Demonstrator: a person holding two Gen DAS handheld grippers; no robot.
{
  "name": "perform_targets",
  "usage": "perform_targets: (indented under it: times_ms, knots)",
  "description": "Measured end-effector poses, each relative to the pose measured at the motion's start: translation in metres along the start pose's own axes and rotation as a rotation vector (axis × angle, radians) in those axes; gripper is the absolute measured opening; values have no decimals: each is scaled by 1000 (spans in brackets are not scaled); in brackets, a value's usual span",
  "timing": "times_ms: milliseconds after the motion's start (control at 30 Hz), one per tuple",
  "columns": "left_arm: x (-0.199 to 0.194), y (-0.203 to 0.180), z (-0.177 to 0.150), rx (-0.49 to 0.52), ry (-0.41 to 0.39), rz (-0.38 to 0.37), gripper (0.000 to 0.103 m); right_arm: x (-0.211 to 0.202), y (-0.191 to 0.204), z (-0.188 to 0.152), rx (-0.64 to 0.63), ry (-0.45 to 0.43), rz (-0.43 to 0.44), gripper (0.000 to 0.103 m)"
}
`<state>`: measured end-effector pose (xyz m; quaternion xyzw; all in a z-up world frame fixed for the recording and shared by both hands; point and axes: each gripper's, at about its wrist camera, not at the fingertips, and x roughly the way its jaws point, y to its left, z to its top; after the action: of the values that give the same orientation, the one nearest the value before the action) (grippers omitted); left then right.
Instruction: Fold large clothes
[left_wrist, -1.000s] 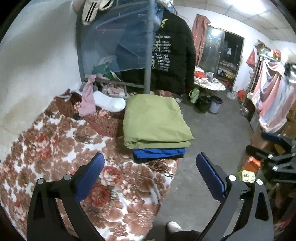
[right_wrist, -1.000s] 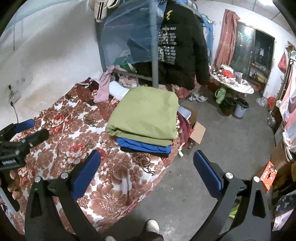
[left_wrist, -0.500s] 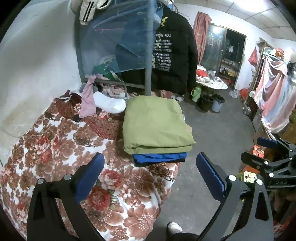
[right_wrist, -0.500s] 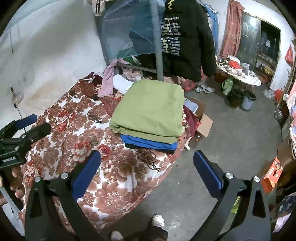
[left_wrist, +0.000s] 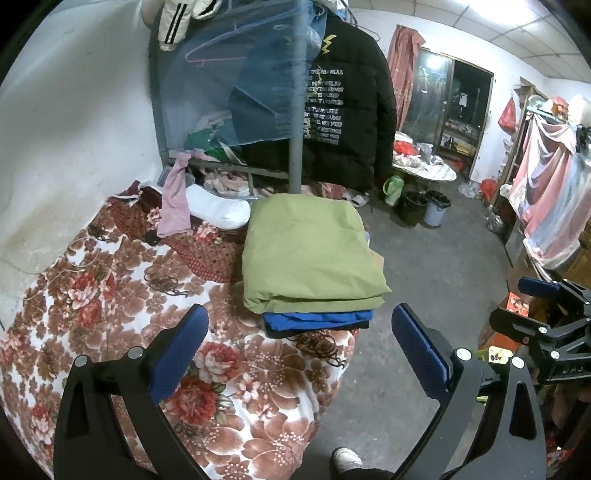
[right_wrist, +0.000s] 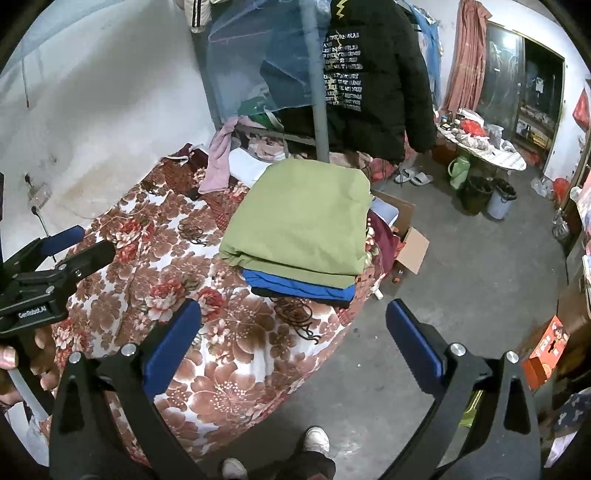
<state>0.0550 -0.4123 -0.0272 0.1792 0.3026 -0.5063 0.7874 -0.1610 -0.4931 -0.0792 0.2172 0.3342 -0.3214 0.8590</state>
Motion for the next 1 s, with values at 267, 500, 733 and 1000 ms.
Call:
perform_targets:
  times_ms: [267,500,733,1000]
  knots:
    - [2,0,3,2,-5,3,98,4,1,-2,0,13,21,98]
    - [5,0,8,-1,-10,-2,98,5,0,-1,1,12,22,98]
    - [4,-2,14,4,-20,-3,98,5,0,1,3,10,21,98]
    - [5,-3,16,6,-20,-2,98,4,1,3,3,8,22,98]
